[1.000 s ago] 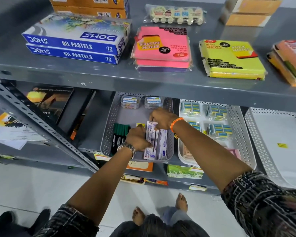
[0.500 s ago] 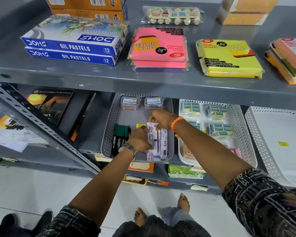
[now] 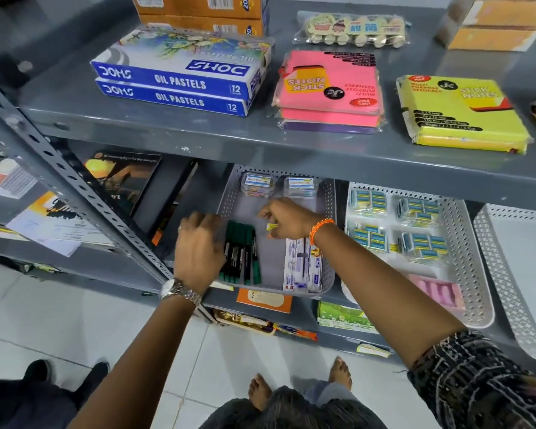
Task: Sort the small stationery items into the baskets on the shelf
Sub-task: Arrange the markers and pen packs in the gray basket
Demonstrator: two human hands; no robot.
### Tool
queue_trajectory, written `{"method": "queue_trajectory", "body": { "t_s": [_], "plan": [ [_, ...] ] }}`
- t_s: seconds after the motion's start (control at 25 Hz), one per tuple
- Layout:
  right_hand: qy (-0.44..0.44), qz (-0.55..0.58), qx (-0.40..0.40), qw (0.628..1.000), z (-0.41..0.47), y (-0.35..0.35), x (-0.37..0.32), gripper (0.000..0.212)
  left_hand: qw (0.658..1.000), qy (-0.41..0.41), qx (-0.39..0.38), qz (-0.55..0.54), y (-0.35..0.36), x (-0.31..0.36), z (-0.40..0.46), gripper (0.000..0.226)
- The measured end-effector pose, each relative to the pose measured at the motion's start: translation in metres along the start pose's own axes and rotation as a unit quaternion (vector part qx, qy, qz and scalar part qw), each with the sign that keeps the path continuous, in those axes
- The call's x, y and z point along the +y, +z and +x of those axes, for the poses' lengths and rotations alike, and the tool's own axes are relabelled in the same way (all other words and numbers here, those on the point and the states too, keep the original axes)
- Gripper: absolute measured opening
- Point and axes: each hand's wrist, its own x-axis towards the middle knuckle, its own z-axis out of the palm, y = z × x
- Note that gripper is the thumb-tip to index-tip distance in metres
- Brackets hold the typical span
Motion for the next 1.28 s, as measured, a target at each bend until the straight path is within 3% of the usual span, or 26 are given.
{"method": "queue_trajectory", "body": {
  "t_s": [0.08, 0.2, 0.28, 0.6, 0.72, 0.8, 0.88, 1.0, 1.04, 1.12, 1.28],
  "plan": [
    [-0.019, -0.025, -0.019, 0.999, 0.002, 0.012, -0.009, 0.058, 0.998, -0.052, -0.002, -0.037, 0.001, -0.010, -0.006, 0.057],
    [-0.089, -0.043, 0.012, 0.995, -0.005, 0.024, -0.018, 0.048, 0.988, -0.077, -0.035, -0.132, 0.010, -0.012, -0.009, 0.044],
    [-0.135, -0.083, -0.008, 0.987, -0.012, 0.030, -0.024, 0.041, 0.982, -0.084, -0.029, -0.167, 0.016, -0.010, -0.012, 0.038],
    [-0.187, -0.178, -0.048, 0.965, -0.014, 0.041, -0.028, 0.028, 0.972, -0.101, -0.007, -0.214, 0.025, -0.013, -0.017, 0.049],
    [-0.206, -0.201, -0.030, 0.957, -0.012, 0.048, -0.024, 0.024, 0.970, -0.108, -0.008, -0.216, 0.026, -0.013, -0.018, 0.048],
    [-0.216, -0.161, -0.005, 0.963, -0.016, 0.045, -0.022, 0.018, 0.969, -0.109, -0.007, -0.220, 0.025, -0.013, -0.018, 0.049],
    [-0.181, 0.027, 0.061, 0.981, -0.026, 0.035, -0.026, 0.014, 0.968, -0.108, -0.012, -0.224, 0.025, -0.012, -0.018, 0.051],
    [-0.011, 0.314, 0.218, 0.924, -0.030, 0.029, -0.026, 0.024, 0.966, -0.114, -0.016, -0.231, 0.027, -0.014, -0.017, 0.051],
    [0.061, 0.348, 0.221, 0.909, -0.027, 0.031, -0.022, 0.030, 0.966, -0.114, -0.015, -0.231, 0.027, -0.014, -0.017, 0.051],
    [0.165, 0.335, 0.153, 0.915, -0.020, 0.042, -0.017, 0.041, 0.967, -0.114, -0.014, -0.229, 0.026, -0.014, -0.017, 0.051],
    [0.218, 0.291, 0.071, 0.929, -0.006, 0.059, -0.017, 0.053, 0.968, -0.113, -0.014, -0.226, 0.025, -0.013, -0.017, 0.054]
  ]
}}
